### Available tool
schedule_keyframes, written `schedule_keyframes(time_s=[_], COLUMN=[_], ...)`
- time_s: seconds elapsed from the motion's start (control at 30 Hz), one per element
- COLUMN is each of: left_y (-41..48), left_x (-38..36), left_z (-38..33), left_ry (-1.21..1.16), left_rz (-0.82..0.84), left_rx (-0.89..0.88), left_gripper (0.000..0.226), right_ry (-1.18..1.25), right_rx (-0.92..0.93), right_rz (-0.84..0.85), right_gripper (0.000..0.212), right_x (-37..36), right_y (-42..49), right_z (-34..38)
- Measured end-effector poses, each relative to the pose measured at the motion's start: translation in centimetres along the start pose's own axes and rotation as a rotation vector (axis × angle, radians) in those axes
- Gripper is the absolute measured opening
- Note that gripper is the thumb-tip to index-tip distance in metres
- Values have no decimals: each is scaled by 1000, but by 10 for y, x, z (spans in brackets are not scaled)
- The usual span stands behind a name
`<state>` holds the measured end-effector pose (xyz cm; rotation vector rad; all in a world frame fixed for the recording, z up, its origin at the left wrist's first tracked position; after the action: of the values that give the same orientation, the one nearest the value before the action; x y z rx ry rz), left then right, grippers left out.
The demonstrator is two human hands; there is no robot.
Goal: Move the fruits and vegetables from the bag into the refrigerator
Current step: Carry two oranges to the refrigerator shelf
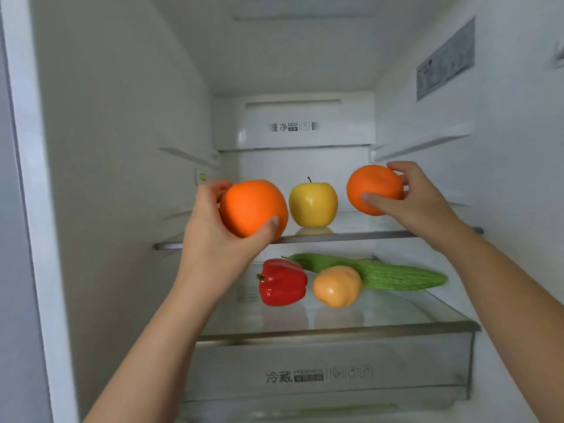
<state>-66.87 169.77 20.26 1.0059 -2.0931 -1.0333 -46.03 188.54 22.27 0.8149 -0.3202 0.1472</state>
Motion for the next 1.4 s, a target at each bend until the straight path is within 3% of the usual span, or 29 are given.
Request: schedule_keyframes(time_s=[0.23, 0.4, 0.53, 0.8, 1.17, 1.27, 1.4], left_y=[50, 70, 77, 76, 76, 73, 47], left_x=[-20, -32, -41, -41, -36, -31, -17], left_z=[36, 50, 62, 69, 70, 65, 34], left_ry=[92, 129, 100, -66, -26, 127, 439], left_rz=[254, 451, 516, 524, 482, 433, 211], left_rx=[178, 220, 258, 331, 328, 285, 64], left_gripper=[67, 65, 65, 58, 65, 73, 70], right_ry=[-97, -14, 30, 12, -48, -95, -161], right_rx=[-56, -102, -98, -91, -28, 56, 205], right_rz=[294, 421, 460, 483, 417, 322, 90], right_gripper=[68, 57, 48, 60, 71, 74, 72], right_x=[-19, -32, -31, -33, -26, -17, -9], right_y=[51, 60, 61, 59, 55, 46, 18], right_z=[-31, -48, -50, -52, -44, -28, 5])
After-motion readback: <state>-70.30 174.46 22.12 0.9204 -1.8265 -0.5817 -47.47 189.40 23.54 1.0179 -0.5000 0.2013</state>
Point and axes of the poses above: each hand's wrist, its own y-axis towards the middle knuckle, its own x-axis out of the back of the hand, z = x × y, the point moved 7 cm from there along y, towards the middle knuckle, and after that the axes turned 4 degrees about z, right-handed, at the moved point
